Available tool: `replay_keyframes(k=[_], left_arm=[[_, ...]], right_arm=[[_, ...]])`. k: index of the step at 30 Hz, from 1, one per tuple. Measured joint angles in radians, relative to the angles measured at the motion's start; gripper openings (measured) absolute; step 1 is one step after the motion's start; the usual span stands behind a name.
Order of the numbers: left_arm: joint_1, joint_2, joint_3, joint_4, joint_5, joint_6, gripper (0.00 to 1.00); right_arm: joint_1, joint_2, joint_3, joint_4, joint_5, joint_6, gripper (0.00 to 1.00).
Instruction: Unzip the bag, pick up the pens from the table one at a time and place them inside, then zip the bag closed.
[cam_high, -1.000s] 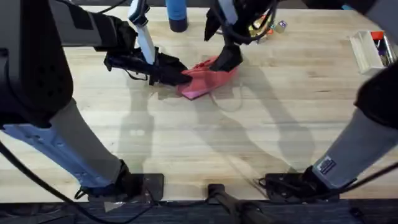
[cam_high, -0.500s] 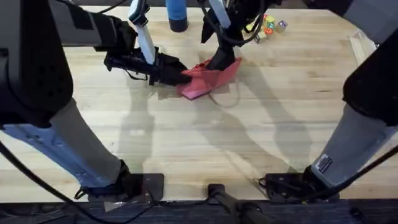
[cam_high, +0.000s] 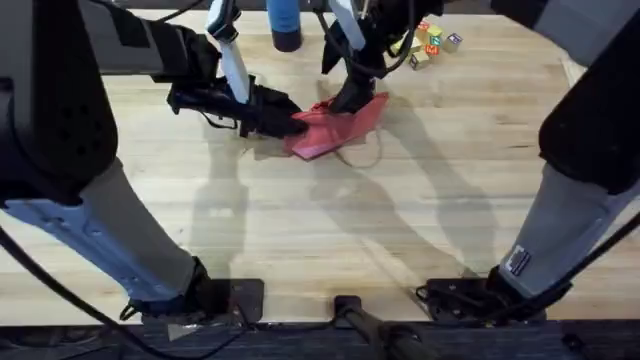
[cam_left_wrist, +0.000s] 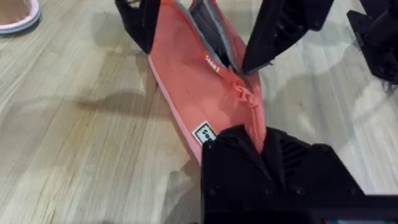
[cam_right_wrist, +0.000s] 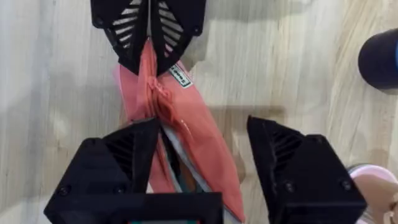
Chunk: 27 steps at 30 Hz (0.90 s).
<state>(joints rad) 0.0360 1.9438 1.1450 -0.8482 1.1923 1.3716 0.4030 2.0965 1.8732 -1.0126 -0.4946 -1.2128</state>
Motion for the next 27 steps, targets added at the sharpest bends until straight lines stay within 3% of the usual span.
replay_keyframes(k=[19,22,27], left_arm=[[0.000,0.000,0.000,0.000,0.000,0.000,0.042],[0.000,0.000,0.000,0.000,-0.001,0.000,0.042],[0.000,0.000,0.000,0.003,-0.003,0.000,0.042]], right_arm=[[0.008,0.014,0.000,-0.004,-0.034,0.000,0.690],[0.009,0.036,0.000,-0.009,-0.042,0.001,0.626],[0.011,0.048,0.000,-0.015,-0.052,0.001,0.401]])
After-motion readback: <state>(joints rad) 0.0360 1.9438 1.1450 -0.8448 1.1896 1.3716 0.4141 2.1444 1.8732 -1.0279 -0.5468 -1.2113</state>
